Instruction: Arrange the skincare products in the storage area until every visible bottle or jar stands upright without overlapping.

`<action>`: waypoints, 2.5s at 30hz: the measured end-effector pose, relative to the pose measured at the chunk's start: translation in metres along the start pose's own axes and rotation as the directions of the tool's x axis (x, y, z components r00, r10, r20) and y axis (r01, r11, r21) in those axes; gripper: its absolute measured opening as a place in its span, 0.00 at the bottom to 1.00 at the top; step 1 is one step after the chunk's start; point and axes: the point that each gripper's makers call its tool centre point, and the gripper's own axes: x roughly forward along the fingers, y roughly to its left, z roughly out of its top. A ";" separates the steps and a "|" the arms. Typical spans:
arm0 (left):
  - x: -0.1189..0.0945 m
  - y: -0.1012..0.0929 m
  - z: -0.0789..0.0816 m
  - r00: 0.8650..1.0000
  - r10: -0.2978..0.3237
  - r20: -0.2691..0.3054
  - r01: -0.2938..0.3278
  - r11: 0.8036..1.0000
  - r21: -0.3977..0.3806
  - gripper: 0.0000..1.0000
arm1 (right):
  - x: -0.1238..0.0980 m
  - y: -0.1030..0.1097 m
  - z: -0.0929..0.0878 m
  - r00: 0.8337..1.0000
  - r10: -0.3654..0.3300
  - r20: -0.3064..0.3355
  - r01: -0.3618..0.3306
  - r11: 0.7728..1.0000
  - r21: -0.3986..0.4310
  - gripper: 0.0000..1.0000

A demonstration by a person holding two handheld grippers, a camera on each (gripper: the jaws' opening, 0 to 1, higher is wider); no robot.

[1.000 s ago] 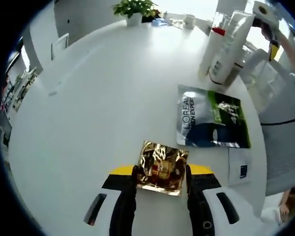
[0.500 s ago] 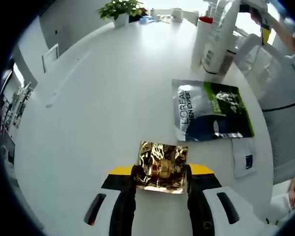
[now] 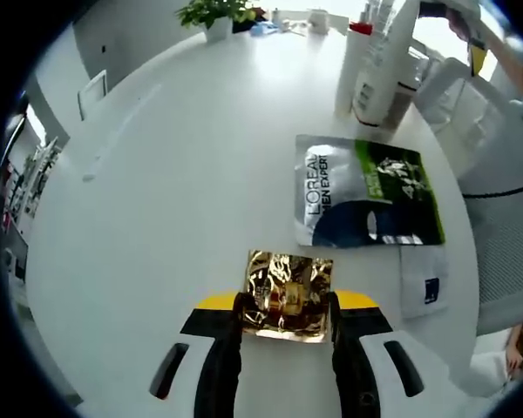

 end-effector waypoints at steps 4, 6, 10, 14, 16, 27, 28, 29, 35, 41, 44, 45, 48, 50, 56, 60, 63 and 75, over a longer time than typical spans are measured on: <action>0.000 -0.005 -0.002 1.000 0.005 0.004 -0.005 1.000 -0.017 0.37 | 0.000 0.001 0.001 1.000 0.004 0.003 -0.004 1.000 -0.009 1.00; -0.001 -0.009 -0.002 1.000 0.004 0.004 -0.004 1.000 -0.022 0.37 | -0.001 0.002 0.002 1.000 0.005 0.005 -0.005 1.000 -0.013 1.00; 0.000 -0.014 -0.002 1.000 0.013 0.006 -0.013 0.999 -0.033 0.37 | -0.002 0.002 0.003 1.000 0.005 0.011 -0.005 1.000 -0.015 1.00; 0.000 -0.019 -0.002 1.000 0.021 0.011 -0.020 0.999 -0.041 0.37 | -0.003 0.002 0.004 1.000 0.007 0.014 -0.007 1.000 -0.020 1.00; 0.000 -0.021 -0.002 1.000 0.020 0.012 -0.019 0.999 -0.048 0.37 | -0.003 0.003 0.005 1.000 0.008 0.017 -0.008 1.000 -0.024 1.00; 0.000 -0.037 0.000 1.000 0.026 0.017 -0.025 0.998 -0.056 0.37 | -0.005 0.006 0.005 1.000 0.013 0.023 -0.013 1.000 -0.026 0.99; 0.000 -0.038 0.000 1.000 0.026 0.017 -0.025 0.998 -0.057 0.37 | -0.005 0.006 0.005 1.000 0.013 0.023 -0.012 1.000 -0.027 0.99; -0.001 -0.040 0.001 1.000 0.026 0.017 -0.025 0.998 -0.057 0.37 | -0.006 0.006 0.005 1.000 0.011 0.025 -0.010 1.000 -0.029 0.99; -0.001 -0.047 0.003 0.999 0.029 0.016 -0.028 0.998 -0.064 0.37 | -0.008 0.006 0.005 1.000 0.007 0.030 -0.006 1.000 -0.029 0.99; -0.001 -0.050 0.004 0.999 0.040 0.025 -0.038 0.996 -0.081 0.37 | -0.010 0.007 0.004 0.999 0.007 0.033 -0.007 1.000 -0.028 0.98; -0.001 -0.052 0.004 0.999 0.041 0.023 -0.039 0.995 -0.086 0.37 | -0.011 0.007 0.003 0.999 0.005 0.032 -0.005 1.000 -0.028 0.98; -0.001 -0.053 0.004 0.999 0.040 0.022 -0.038 0.996 -0.081 0.37 | -0.011 0.006 0.003 0.999 0.004 0.033 -0.004 1.000 -0.027 0.98; -0.001 -0.053 0.004 0.999 0.038 0.023 -0.036 0.996 -0.081 0.38 | -0.012 0.006 0.002 1.000 0.003 0.031 -0.002 1.000 -0.027 0.98; -0.001 -0.053 0.004 0.999 0.039 0.024 -0.036 0.995 -0.088 0.38 | -0.011 0.007 0.001 1.000 0.002 0.030 -0.001 1.000 -0.028 0.98; -0.002 -0.056 0.004 0.999 0.031 0.026 -0.029 0.997 -0.073 0.41 | -0.012 0.009 0.002 0.999 0.005 0.038 -0.004 1.000 -0.025 0.98; -0.002 -0.056 0.005 0.999 0.033 0.037 -0.030 0.996 -0.079 0.44 | -0.014 0.009 0.003 0.999 0.003 0.043 -0.002 1.000 -0.024 0.98; -0.003 -0.056 0.007 0.998 0.037 0.043 -0.033 0.996 -0.077 0.44 | -0.015 0.008 0.002 0.999 0.001 0.044 0.000 1.000 -0.023 0.98; -0.022 -0.054 0.016 0.994 0.092 0.054 -0.088 0.993 -0.075 0.44 | -0.019 0.009 0.005 0.998 0.000 0.064 0.002 1.000 -0.023 0.98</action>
